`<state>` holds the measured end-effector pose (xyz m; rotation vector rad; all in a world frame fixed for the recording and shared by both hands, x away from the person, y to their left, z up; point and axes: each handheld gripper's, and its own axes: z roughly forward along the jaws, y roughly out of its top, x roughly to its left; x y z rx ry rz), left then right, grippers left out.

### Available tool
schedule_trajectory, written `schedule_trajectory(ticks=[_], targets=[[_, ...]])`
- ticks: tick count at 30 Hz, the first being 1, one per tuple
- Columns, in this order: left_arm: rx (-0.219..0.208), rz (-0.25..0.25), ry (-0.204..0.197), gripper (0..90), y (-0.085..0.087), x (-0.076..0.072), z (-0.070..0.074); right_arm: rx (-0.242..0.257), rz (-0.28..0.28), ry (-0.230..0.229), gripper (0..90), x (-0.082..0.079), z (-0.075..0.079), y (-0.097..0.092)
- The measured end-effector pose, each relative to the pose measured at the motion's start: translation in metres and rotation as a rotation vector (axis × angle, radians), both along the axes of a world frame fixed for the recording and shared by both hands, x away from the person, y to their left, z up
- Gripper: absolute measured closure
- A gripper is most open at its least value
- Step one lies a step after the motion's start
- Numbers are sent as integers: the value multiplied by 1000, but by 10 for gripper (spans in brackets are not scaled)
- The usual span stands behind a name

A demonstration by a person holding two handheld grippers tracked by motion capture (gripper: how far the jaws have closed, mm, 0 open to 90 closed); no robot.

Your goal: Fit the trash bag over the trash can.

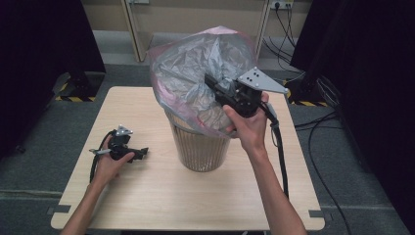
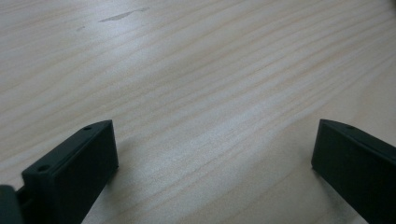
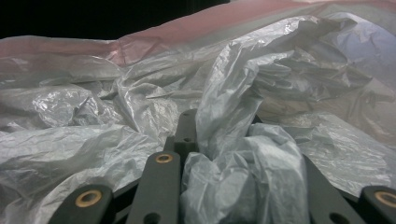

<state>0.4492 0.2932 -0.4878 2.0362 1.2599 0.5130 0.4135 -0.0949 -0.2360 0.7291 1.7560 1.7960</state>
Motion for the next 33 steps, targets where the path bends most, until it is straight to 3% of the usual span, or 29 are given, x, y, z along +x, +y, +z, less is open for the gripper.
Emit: schedule_trajectory(ticks=[3, 5, 7, 10, 13, 19, 26, 28, 33], targets=[[0, 1, 0, 0, 0, 0, 0, 4, 21, 18, 716, 1, 1, 0], [0, 0, 0, 0, 0, 0, 0, -22, 56, 57, 675, 3, 2, 1], [0, 0, 0, 0, 0, 0, 0, -38, 70, 120, 577, 7, 1, 5], [0, 0, 0, 0, 0, 0, 0, -65, 53, 126, 377, 8, 4, 8], [0, 0, -1, 0, 0, 0, 0, -48, 35, 127, 291, 8, 9, 6], [0, 1, 0, 0, 0, 0, 0, 62, 57, 98, 273, 6, 33, -12], [0, 0, 0, 0, 0, 0, 0, 62, -52, 56, 287, 9, 69, -50], [0, 0, 0, 0, 0, 0, 0, 37, -118, 50, 290, 15, 69, -62], [0, 0, 0, 0, 0, 0, 0, 14, -148, 93, 296, 28, 46, -81]])
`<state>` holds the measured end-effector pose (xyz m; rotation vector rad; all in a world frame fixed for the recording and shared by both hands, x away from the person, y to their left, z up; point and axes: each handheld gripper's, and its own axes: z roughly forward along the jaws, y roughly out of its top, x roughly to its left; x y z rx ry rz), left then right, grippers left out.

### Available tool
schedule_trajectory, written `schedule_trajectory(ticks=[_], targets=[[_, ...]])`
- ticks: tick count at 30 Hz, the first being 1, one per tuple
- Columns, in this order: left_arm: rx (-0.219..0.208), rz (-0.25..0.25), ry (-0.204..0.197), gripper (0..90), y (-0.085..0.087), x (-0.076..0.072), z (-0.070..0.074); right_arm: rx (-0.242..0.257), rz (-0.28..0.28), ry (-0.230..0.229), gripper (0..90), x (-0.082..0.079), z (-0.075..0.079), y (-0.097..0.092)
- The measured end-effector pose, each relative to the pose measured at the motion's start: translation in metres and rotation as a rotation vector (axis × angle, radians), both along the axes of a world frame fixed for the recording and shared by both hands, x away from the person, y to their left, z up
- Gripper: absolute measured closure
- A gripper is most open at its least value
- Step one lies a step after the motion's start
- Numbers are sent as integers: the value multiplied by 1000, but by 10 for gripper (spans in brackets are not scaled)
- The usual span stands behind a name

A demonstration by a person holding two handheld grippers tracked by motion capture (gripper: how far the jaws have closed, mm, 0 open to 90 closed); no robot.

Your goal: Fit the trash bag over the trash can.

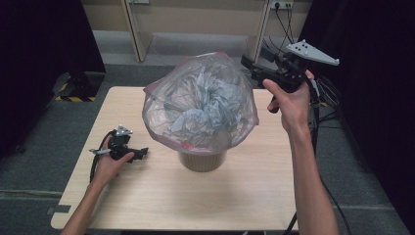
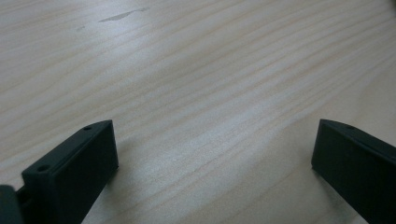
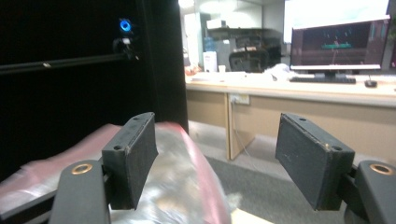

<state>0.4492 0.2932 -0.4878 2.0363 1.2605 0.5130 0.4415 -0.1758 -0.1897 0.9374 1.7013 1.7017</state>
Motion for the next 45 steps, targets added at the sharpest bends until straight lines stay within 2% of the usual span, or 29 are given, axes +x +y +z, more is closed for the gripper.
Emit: schedule_trajectory(ticks=[3, 6, 11, 14, 16, 18, 20, 22, 24, 27, 29, 30, 34, 37, 38, 40, 42, 45], targets=[[0, -1, 0, 0, 0, 0, 0, -9, 7, 16, 299, 6, -12, -2], [0, 0, 0, 0, 0, 0, 0, -54, 1, 29, 295, 11, -21, 2], [-1, -1, 2, 0, 0, 0, 0, -90, 41, 36, 307, 17, -31, 10], [-8, -8, 1, 0, 1, 0, 1, -128, 54, 42, 376, 19, -36, 16], [-36, -40, -18, 63, 2, -2, 2, -168, 45, 55, 446, 22, -39, 20], [-81, -55, -46, 219, 5, -2, 5, -202, 24, 61, 527, 28, -41, 22], [-111, -43, -74, 107, 6, -4, 10, -212, 3, 70, 584, 33, -43, 21], [-122, -54, -141, 184, 7, -8, 18, -209, -6, 85, 642, 41, -45, 20], [-153, -33, -221, 136, 8, -11, 27, -207, -10, 85, 687, 45, -46, 18], [-192, -53, -286, 152, 10, -16, 48, -208, -7, 91, 710, 48, -48, 19], [-217, -32, -350, 149, 10, -20, 63, -223, -15, 88, 712, 49, -48, 20], [-234, -31, -369, 148, 10, -22, 70, -224, -15, 88, 712, 49, -48, 21], [-325, -40, -437, 147, 11, -28, 90, -232, -16, 87, 711, 51, -46, 25], [-364, -66, -461, 147, 11, -29, 101, -230, -16, 90, 706, 51, -47, 26], [-411, -91, -477, 147, 12, -30, 107, -230, -17, 94, 704, 52, -47, 26], [-493, -100, -496, 147, 14, -31, 118, -226, -21, 95, 695, 53, -46, 26], [-540, -97, -533, 147, 15, -34, 133, -220, -25, 97, 688, 54, -45, 25], [-598, -130, -563, 146, 11, -38, 156, -209, -25, 101, 688, 55, -45, 24]])
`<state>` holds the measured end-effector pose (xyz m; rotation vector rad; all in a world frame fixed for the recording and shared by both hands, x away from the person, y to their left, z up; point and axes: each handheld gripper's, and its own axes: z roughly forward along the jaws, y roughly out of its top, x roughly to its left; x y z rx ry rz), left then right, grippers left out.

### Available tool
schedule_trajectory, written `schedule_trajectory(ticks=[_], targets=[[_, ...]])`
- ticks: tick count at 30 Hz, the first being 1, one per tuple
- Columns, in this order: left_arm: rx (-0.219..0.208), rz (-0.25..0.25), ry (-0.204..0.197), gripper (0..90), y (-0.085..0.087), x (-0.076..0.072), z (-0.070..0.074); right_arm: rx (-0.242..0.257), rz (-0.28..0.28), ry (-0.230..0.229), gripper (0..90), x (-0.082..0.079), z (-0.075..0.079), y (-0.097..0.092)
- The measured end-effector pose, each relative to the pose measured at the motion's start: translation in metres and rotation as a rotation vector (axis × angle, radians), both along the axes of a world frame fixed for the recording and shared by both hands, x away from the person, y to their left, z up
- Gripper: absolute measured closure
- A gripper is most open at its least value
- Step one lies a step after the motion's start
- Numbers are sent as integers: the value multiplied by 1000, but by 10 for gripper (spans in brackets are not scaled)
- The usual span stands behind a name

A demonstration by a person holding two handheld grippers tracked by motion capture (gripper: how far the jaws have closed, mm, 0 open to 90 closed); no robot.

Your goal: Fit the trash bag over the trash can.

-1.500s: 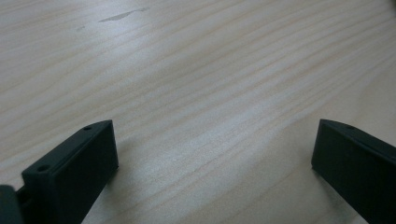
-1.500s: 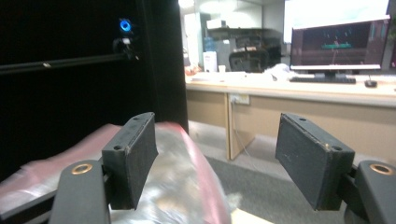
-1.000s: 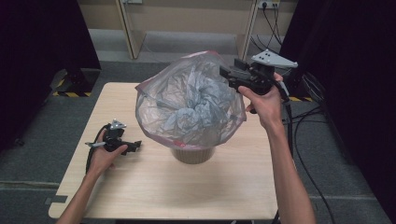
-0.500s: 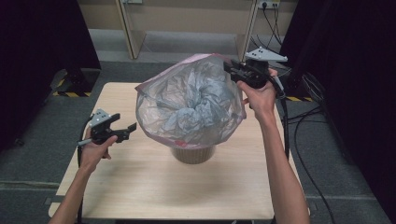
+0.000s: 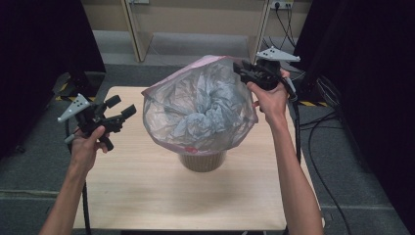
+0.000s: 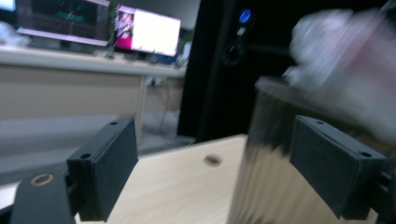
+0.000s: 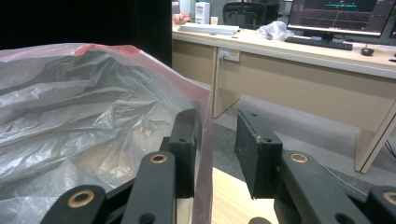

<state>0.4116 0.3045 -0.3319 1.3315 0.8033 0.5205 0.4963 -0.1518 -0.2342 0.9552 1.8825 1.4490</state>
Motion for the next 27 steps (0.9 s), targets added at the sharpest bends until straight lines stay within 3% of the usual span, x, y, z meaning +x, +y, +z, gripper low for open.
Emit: schedule_trajectory(ticks=[5, 8, 12, 15, 17, 18, 19, 20, 22, 24, 27], targets=[[-8, -43, -41, 146, -15, -5, 26, -22, -6, 4, 685, 1, -3, 2], [2, -43, -59, 146, -22, -5, 36, -15, -1, 2, 684, 2, -3, 4], [-26, -78, -84, 146, -31, -6, 47, -16, 5, -1, 683, 2, -3, 6], [16, -81, -98, 145, -44, -2, 53, -14, 4, 4, 677, 4, -5, 7], [60, -74, -74, 147, -54, 7, 52, -11, 4, 5, 675, 5, -6, 8], [61, -86, -41, 148, -57, 12, 51, -10, 5, 5, 675, 6, -6, 8], [69, -137, 23, 197, -60, 18, 49, -10, 4, 5, 675, 6, -6, 8], [101, -143, 65, 372, -61, 23, 46, -9, 5, 6, 677, 6, -6, 8], [125, -74, 74, 638, -62, 29, 39, -5, 9, 12, 692, 6, -7, 7], [51, -77, 105, 832, -59, 40, 28, -20, 1, 20, 716, 9, -9, 5], [69, -98, 151, 890, -61, 51, 15, -39, -6, 44, 772, 16, -15, 1]])
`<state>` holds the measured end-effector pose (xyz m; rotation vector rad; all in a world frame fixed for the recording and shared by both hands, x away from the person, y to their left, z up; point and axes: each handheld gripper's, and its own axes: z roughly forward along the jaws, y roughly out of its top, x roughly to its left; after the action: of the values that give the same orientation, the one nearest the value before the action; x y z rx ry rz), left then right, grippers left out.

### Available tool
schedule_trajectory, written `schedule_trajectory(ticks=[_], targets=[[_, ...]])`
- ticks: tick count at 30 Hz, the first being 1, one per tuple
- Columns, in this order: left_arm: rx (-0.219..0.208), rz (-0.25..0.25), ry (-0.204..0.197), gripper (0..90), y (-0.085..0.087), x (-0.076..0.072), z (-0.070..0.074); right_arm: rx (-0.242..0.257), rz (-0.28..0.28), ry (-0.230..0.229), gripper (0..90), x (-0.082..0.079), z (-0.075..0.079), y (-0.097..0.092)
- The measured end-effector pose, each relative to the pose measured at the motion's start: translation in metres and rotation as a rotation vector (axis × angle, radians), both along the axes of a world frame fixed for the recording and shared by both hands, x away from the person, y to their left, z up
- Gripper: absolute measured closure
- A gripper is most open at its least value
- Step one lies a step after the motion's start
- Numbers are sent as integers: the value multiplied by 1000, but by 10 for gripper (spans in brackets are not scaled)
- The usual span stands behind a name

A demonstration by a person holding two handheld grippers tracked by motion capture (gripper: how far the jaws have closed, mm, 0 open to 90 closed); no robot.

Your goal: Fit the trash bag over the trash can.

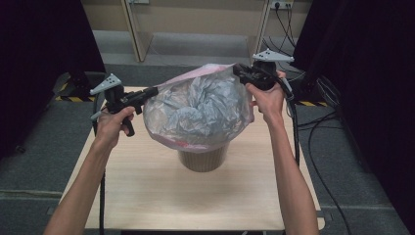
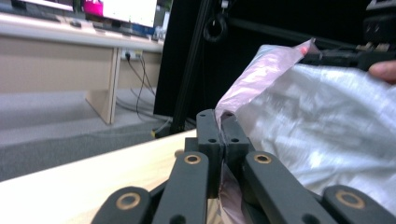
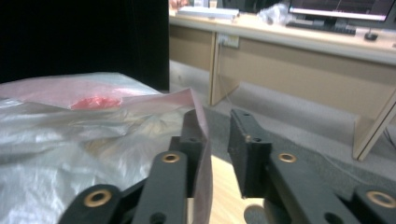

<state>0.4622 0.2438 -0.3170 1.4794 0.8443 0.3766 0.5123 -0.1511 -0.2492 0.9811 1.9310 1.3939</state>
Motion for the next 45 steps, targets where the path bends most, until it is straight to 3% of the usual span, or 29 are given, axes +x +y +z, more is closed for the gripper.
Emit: schedule_trajectory(ticks=[3, 8, 12, 15, 18, 21, 24, 25, 28, 31, 34, 37, 41, 45], targets=[[40, -11, 31, 892, -8, 6, -12, -19, -5, 32, 835, 7, -12, -3], [125, 38, 86, 892, -15, 23, -35, -87, -46, 116, 848, 21, -39, -2], [126, 15, 102, 892, -18, 24, -55, -95, -58, 175, 853, 30, -61, -6], [167, 3, 101, 892, -19, 22, -71, -80, -51, 211, 853, 30, -80, -10], [113, -14, 120, 891, -18, 21, -86, -75, -52, 238, 850, 26, -101, -13], [175, -23, 109, 891, -19, 17, -96, -66, -48, 263, 846, 21, -123, -16], [312, -17, 77, 891, -25, 13, -106, -64, -45, 269, 844, 16, -138, -16], [324, -20, 77, 892, -27, 13, -110, -77, -46, 270, 845, 15, -143, -15], [313, -12, 96, 892, -29, 14, -118, -187, -73, 246, 845, 13, -154, -8], [359, 18, 87, 892, -29, 17, -127, -219, -89, 238, 836, 14, -163, -3], [375, 47, 110, 892, -32, 21, -138, -284, -97, 239, 829, 17, -173, 4], [432, 47, 94, 892, -38, 18, -147, -299, -86, 257, 798, 19, -185, 7], [422, 76, 98, 849, -35, 16, -148, -301, -82, 268, 695, 17, -190, 6], [309, 68, 129, 639, -25, 14, -144, -203, -124, 271, 571, 15, -178, -7]])
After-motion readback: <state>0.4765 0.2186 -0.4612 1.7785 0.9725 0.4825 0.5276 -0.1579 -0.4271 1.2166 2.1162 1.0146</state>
